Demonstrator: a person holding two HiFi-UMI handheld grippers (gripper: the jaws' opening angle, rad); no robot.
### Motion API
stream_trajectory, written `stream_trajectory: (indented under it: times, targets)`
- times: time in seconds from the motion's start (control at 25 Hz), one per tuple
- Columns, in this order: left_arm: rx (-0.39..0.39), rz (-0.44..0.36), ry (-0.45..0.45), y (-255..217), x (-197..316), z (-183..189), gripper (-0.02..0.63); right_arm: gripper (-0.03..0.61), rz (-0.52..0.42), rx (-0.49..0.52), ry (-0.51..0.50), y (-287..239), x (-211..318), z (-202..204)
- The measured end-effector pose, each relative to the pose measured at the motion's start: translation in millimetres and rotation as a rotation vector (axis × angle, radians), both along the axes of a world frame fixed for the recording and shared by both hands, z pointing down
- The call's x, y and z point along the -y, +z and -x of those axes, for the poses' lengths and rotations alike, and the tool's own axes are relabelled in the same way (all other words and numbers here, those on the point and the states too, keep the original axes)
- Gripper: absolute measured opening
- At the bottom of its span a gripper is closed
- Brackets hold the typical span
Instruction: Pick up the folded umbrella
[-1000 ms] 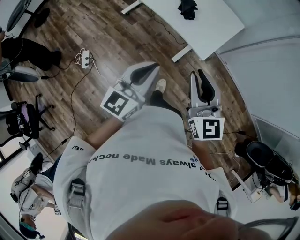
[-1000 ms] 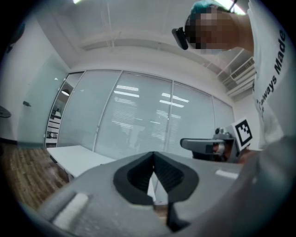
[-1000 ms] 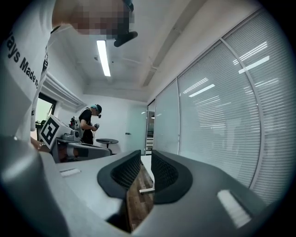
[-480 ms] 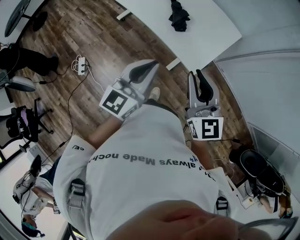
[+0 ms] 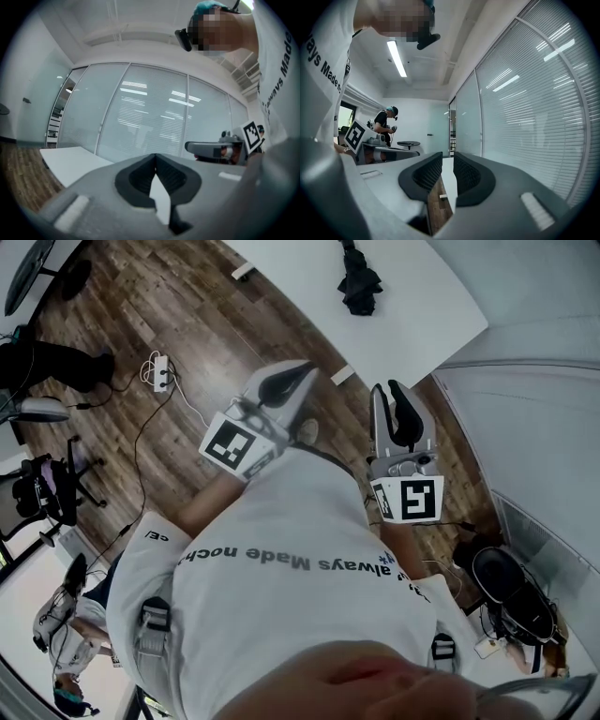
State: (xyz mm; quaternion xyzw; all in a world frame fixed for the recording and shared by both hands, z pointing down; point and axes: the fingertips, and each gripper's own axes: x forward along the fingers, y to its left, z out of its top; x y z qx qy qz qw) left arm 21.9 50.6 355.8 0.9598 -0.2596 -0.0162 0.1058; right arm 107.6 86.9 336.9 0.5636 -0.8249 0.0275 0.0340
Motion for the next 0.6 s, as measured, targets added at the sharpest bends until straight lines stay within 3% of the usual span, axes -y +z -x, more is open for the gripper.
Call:
stream_trajectory:
  times: [0.6]
  targets:
    - [-0.026,-0.008,-0.003,2.1,225.9,39.9,0.000,0.077,0.000,-0.036,-0.029,-2.8,226.9,48.0]
